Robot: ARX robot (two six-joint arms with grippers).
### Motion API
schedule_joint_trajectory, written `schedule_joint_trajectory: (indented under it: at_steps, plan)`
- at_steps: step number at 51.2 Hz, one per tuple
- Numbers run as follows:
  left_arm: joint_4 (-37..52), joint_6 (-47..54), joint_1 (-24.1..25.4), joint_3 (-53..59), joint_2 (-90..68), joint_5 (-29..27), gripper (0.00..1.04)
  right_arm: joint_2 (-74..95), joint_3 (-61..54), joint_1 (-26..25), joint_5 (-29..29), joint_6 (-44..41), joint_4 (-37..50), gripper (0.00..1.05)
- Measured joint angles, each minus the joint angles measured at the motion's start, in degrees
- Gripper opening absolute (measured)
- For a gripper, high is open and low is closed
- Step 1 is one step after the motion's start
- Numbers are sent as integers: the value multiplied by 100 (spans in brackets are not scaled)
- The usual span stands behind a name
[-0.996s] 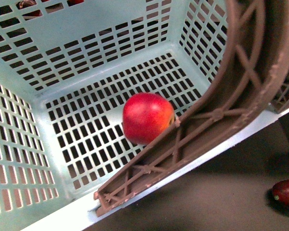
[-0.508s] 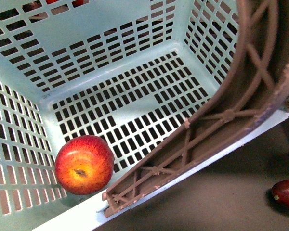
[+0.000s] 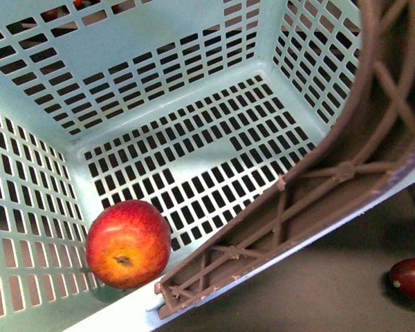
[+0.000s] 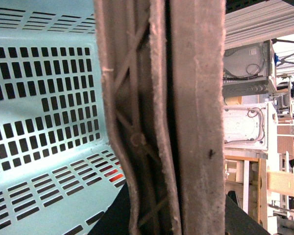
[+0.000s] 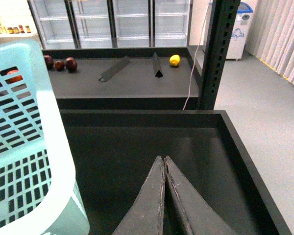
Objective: Pick apple with right arm and hold basket with left
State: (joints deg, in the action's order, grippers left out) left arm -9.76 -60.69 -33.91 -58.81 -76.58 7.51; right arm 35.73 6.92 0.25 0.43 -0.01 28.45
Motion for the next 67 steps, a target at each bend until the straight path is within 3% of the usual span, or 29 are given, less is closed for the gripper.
schedule_joint_trajectory:
  at_steps: [67]
  plan:
    - [0, 9, 0, 0, 0, -9, 17, -2575, -588, -7, -28, 0, -1847, 2]
